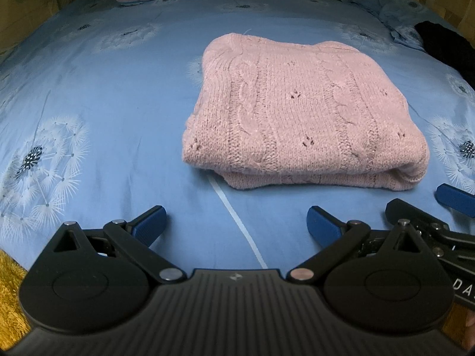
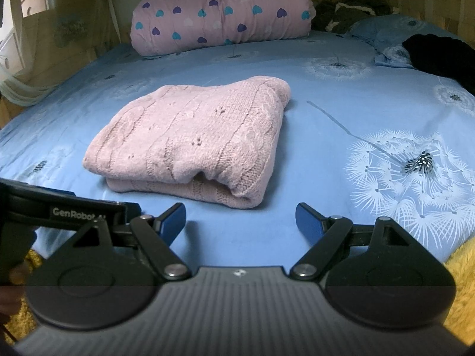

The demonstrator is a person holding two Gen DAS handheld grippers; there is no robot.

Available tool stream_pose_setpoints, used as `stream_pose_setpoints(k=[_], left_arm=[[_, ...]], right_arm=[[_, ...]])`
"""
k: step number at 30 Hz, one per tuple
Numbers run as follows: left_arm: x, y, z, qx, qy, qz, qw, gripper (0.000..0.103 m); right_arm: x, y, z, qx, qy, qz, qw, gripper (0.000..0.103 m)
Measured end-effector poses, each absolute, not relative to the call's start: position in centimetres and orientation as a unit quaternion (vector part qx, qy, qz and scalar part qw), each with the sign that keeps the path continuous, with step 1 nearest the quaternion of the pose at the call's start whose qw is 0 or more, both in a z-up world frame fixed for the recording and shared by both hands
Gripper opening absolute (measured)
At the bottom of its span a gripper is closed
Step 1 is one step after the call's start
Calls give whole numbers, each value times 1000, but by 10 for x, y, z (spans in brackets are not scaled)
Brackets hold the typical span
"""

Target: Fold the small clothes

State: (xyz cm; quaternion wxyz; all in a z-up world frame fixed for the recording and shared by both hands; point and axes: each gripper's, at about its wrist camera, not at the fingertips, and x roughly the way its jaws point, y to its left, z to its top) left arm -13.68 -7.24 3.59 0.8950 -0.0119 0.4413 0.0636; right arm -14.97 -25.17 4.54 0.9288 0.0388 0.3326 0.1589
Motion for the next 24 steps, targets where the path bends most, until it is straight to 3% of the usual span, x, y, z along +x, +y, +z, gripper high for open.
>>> stream_pose_setpoints(k=[24], left_arm=[[-138,-72,34,-11,442,64,895,103]], right_arm=[[-150,-252,44,39,334,159,928,82]])
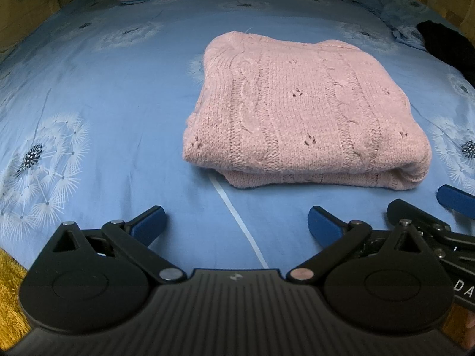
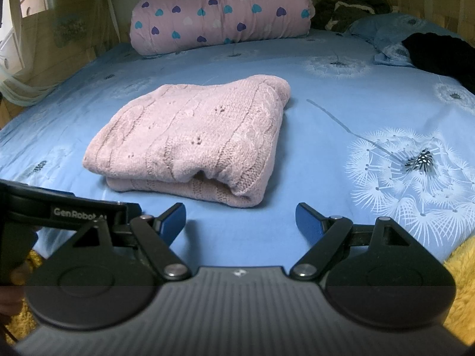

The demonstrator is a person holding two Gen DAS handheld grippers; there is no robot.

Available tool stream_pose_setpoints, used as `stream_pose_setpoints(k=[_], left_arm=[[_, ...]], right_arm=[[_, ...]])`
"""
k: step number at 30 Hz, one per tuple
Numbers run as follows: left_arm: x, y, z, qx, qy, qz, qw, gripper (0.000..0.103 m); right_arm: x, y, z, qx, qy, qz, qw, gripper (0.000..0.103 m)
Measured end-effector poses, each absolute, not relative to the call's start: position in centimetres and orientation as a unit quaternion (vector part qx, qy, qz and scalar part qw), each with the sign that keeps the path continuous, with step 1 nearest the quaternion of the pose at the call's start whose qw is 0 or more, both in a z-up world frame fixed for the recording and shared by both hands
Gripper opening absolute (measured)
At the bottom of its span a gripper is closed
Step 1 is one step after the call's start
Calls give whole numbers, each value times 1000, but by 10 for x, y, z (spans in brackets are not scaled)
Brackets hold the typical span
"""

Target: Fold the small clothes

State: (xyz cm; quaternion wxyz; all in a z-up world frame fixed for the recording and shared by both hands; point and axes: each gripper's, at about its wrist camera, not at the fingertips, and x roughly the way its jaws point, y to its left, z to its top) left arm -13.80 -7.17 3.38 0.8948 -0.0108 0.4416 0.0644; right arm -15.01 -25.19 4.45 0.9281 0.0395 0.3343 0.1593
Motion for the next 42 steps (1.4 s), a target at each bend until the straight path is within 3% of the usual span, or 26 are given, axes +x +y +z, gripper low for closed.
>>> stream_pose_setpoints(k=[42], left_arm=[[-139,-72,34,-8,441,64,895,103]], right_arm=[[-151,-251,45,40,334,158,928,83]])
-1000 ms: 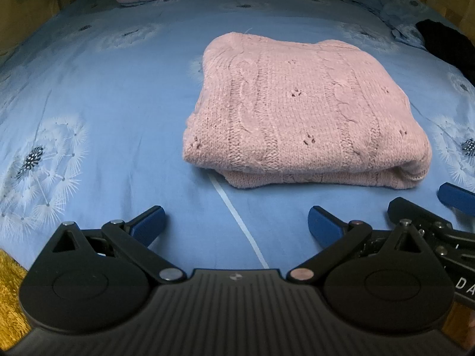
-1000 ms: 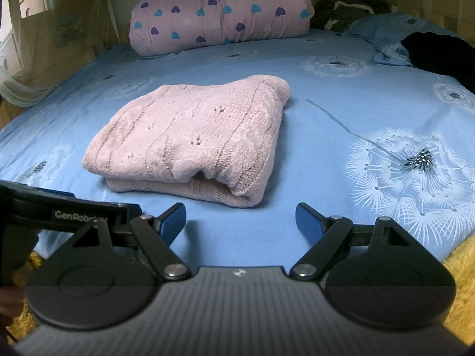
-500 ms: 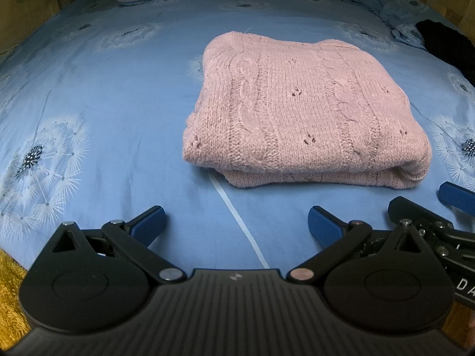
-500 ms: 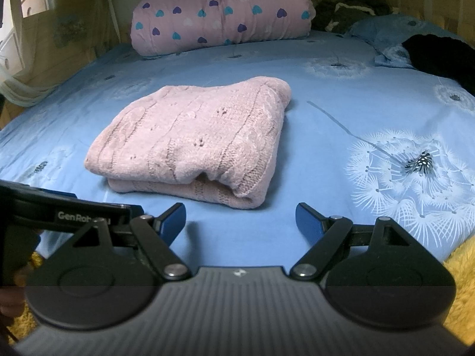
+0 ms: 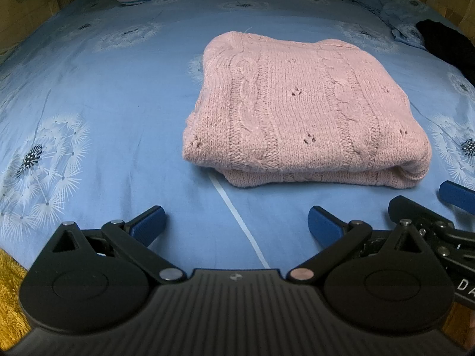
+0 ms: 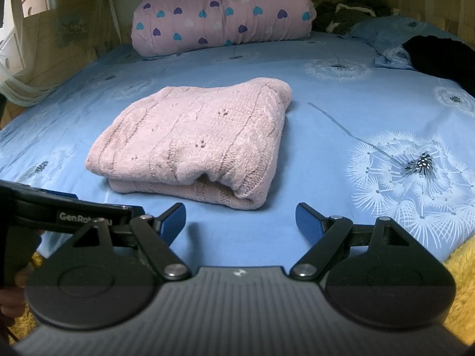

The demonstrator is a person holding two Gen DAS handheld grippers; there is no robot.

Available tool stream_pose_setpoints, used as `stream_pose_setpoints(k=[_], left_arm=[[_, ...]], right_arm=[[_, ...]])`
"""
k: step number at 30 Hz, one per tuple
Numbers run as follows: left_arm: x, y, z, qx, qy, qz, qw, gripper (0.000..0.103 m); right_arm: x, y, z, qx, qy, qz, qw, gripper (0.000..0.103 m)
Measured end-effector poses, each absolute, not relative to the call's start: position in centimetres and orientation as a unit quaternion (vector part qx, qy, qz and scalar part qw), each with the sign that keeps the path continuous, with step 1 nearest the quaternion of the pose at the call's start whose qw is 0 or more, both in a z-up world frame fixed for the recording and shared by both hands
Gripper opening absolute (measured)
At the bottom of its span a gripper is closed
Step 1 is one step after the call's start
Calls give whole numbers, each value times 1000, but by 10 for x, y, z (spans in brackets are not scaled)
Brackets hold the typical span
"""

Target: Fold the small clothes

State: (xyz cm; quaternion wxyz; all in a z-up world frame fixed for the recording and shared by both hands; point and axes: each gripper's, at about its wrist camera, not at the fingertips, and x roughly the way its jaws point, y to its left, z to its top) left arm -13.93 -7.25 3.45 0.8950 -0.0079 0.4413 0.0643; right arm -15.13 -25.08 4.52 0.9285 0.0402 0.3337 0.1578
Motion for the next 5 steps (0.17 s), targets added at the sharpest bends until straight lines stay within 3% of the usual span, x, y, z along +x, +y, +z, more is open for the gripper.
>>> stream_pose_setpoints(k=[5], left_arm=[[-139,-72,35,-8,441,64,895,103]], right_arm=[[-151,-251,45,40,333,158,929,82]])
